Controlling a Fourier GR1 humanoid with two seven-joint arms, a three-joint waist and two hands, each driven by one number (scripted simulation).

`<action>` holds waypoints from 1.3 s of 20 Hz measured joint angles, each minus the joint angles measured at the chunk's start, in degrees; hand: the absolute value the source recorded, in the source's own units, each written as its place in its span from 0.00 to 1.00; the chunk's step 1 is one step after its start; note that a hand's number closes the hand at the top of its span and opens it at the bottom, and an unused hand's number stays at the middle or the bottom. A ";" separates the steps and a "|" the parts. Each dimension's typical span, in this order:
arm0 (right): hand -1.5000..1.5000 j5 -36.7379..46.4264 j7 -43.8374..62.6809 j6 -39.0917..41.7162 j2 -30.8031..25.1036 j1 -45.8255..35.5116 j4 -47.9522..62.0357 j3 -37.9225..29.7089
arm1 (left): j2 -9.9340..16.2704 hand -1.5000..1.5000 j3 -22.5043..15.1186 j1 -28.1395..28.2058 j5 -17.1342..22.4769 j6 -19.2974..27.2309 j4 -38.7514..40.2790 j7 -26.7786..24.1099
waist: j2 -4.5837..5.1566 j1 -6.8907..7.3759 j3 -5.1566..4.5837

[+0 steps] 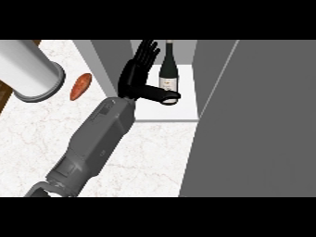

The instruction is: Pick up the wine, place it into the cabinet and close the cabinet

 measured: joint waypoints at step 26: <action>0.00 0.16 -0.41 2.85 -5.52 -0.58 -0.14 -0.31 | 9.51 0.00 -11.14 45.42 2.69 -0.11 -48.75 6.13 | 0.65 0.52 -0.01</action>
